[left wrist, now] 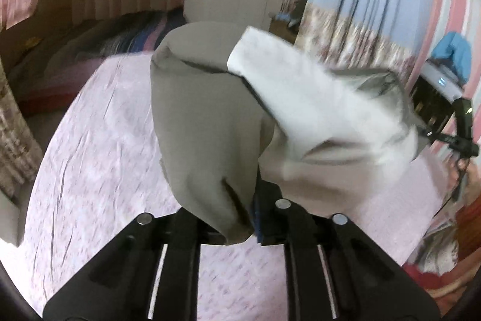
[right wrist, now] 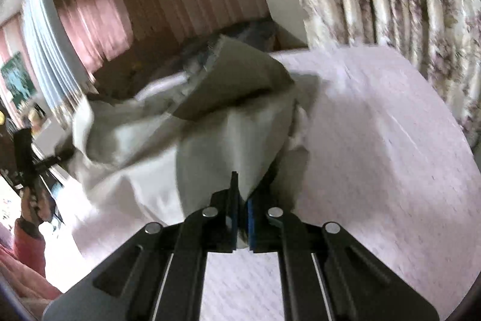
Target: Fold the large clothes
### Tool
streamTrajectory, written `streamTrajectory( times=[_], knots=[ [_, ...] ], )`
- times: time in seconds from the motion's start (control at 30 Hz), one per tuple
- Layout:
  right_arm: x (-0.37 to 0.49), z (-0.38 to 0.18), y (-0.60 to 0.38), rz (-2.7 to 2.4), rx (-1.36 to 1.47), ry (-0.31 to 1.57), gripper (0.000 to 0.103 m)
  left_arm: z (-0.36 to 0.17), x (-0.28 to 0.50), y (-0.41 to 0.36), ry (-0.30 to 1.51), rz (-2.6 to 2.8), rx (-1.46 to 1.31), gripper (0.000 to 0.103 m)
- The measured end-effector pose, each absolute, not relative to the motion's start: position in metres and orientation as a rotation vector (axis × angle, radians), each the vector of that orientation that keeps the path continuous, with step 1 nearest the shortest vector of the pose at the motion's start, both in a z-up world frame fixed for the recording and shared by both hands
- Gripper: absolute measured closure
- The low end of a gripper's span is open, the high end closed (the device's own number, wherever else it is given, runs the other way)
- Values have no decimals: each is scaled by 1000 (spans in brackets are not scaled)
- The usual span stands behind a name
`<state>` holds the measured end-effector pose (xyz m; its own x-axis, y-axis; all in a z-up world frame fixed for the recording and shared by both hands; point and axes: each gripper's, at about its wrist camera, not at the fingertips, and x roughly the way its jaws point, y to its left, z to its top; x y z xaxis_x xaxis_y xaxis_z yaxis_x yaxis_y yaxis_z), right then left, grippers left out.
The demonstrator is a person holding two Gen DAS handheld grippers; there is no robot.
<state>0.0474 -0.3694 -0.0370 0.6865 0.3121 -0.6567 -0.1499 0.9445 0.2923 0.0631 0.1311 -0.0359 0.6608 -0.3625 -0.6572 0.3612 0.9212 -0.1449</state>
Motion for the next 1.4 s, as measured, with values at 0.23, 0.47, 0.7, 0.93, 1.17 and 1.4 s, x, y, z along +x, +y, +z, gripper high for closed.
streamTrajectory(
  times=[0.23, 0.47, 0.7, 0.93, 1.17, 1.4],
  knots=[
    [55, -40, -381, 200, 211, 772, 78, -64, 87, 144, 772, -290, 27, 22],
    [86, -2, -388, 135, 118, 660, 48, -28, 103, 176, 673, -200, 1, 3],
    [145, -9, -366, 231, -10, 694, 48, -35, 160, 161, 724, -305, 11, 3],
    [189, -23, -361, 332, -102, 773, 21, -46, 202, 140, 809, -475, 3, 4],
    [210, -13, -352, 404, -168, 699, 24, -51, 220, 118, 877, -515, 122, 53],
    [226, -4, -341, 386, -190, 684, 94, -38, 225, 122, 829, -378, 214, 101]
  ],
)
